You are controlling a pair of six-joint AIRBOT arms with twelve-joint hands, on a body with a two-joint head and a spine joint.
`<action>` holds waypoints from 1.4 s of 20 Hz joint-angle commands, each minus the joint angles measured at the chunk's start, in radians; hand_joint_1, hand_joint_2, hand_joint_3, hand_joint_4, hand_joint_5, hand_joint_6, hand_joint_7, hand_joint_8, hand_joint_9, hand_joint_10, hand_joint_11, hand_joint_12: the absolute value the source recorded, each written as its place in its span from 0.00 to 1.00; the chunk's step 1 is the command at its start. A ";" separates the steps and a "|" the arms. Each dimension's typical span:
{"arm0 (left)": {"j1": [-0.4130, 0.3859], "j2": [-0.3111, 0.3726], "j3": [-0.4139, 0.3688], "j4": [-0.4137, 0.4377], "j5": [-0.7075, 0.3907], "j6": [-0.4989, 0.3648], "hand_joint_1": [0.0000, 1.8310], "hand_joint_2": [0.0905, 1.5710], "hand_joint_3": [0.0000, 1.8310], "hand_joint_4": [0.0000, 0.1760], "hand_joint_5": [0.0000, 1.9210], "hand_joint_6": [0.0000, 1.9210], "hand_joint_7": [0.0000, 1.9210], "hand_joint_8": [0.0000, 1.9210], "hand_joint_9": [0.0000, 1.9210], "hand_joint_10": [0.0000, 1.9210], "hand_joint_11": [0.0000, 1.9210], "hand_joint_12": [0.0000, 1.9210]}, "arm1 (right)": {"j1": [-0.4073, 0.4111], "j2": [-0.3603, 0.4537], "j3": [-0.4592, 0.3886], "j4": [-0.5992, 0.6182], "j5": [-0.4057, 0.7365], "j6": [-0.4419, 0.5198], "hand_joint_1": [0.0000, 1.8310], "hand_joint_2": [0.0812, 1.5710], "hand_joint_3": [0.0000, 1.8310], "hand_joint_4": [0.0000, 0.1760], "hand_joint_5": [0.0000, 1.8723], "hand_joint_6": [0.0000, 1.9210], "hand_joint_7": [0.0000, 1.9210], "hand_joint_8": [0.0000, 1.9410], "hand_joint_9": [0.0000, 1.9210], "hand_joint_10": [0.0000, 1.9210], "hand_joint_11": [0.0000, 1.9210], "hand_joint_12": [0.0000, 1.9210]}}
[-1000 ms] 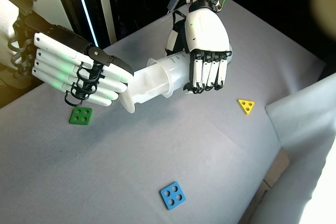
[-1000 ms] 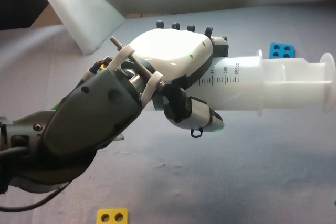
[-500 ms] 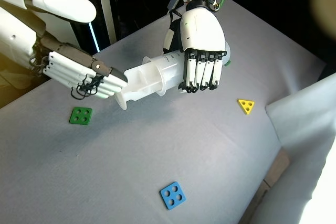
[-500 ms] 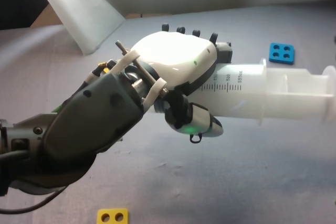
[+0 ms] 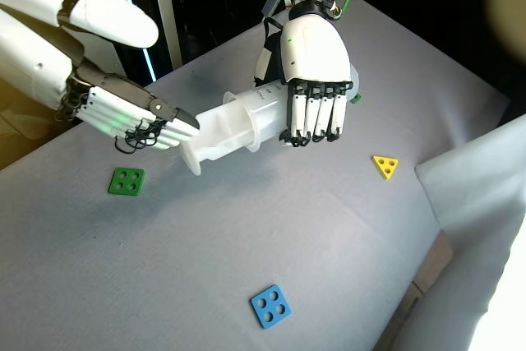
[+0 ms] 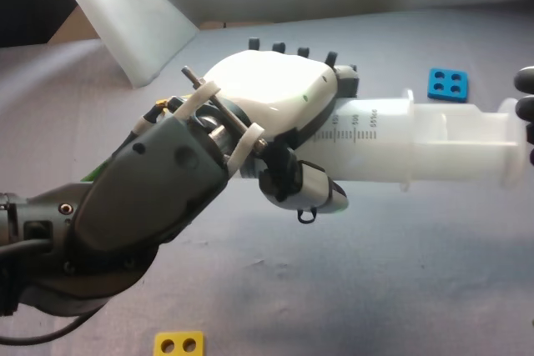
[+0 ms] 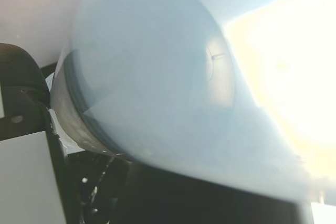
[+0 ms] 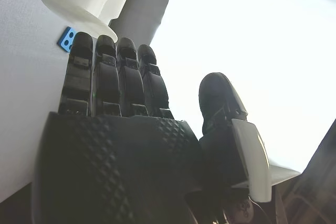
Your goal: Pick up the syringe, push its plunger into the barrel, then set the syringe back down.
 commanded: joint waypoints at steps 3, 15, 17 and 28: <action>-0.020 -0.002 0.000 0.040 -0.097 0.016 0.73 0.80 0.00 0.00 0.27 0.77 0.39 0.74 0.35 0.83 0.23 0.82 | 0.009 -0.030 0.011 0.005 -0.056 0.005 0.00 0.87 0.00 0.00 0.10 0.00 0.09 0.00 0.07 0.00 0.00 0.17; -0.030 -0.001 0.004 0.027 -0.115 0.017 0.73 0.80 0.00 0.00 0.27 0.77 0.40 0.73 0.36 0.83 0.24 0.83 | -0.013 -0.027 0.058 0.010 -0.090 0.011 0.00 0.87 0.00 0.00 0.10 0.00 0.08 0.00 0.06 0.00 0.00 0.16; -0.031 -0.002 0.004 0.026 -0.115 0.017 0.73 0.79 0.00 0.00 0.28 0.76 0.40 0.73 0.35 0.83 0.24 0.83 | -0.024 -0.031 0.064 0.031 -0.090 0.011 0.00 0.87 0.00 0.00 0.10 0.00 0.08 0.00 0.06 0.00 0.00 0.17; -0.037 -0.002 0.007 0.018 -0.115 0.017 0.73 0.79 0.00 0.00 0.28 0.75 0.40 0.73 0.36 0.82 0.25 0.82 | -0.016 -0.206 0.135 0.061 -0.080 -0.004 0.00 0.87 0.00 0.00 0.10 0.00 0.09 0.00 0.07 0.00 0.00 0.19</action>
